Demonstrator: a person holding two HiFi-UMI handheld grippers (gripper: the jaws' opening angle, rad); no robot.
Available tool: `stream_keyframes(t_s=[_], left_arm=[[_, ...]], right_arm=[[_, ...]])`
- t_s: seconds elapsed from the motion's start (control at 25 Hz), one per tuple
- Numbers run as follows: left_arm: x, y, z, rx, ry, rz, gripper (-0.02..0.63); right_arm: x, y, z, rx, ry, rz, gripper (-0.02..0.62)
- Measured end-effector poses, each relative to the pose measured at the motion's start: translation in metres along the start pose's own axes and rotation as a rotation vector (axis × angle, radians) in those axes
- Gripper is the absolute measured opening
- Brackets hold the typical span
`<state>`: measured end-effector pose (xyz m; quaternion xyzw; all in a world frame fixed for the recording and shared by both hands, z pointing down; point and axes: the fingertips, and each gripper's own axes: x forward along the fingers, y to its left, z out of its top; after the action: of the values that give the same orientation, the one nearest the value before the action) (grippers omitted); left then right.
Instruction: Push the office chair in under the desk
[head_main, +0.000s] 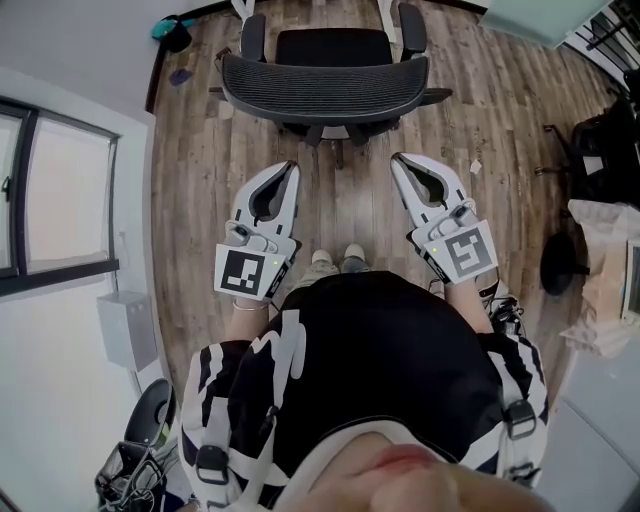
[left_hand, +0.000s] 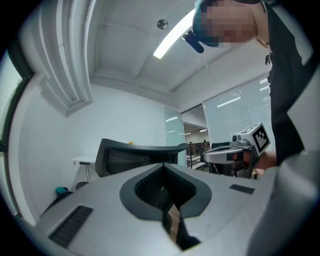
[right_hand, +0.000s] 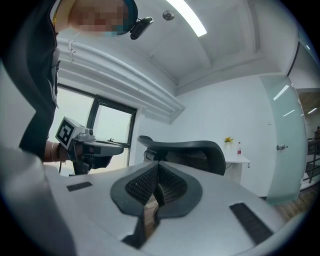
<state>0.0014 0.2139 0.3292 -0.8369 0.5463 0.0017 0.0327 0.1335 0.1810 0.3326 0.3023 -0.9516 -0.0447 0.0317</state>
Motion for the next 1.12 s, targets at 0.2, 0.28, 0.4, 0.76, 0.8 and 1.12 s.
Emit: stream_keyframes(t_s=[0.2,0.28,0.4,0.76,0.8,1.12], left_arm=[[0.001,0.009,-0.003,0.013,0.009,-0.033,0.008],[0.004,0.013,-0.003,0.013,0.018,-0.036,0.008],[0.005,0.018,-0.002,0.010,0.013,-0.040,0.008],[-0.002,0.033,0.003,0.093,0.065,-0.021,0.009],[-0.002,0.034,0.004,0.112,0.077,-0.016,0.008],[-0.001,0.042,0.026,0.243,0.090,0.006,0.043]], right_arm=[[0.006,0.001,0.000,-0.002,0.010,-0.033,0.009],[0.008,0.002,0.002,-0.001,0.007,-0.045,0.009],[0.010,0.003,0.000,-0.003,0.014,-0.058,0.009],[0.013,0.004,0.019,-0.086,0.011,-0.073,0.009],[0.013,0.003,0.022,-0.109,0.008,-0.076,0.009],[0.013,-0.002,0.038,-0.277,0.019,-0.068,0.011]])
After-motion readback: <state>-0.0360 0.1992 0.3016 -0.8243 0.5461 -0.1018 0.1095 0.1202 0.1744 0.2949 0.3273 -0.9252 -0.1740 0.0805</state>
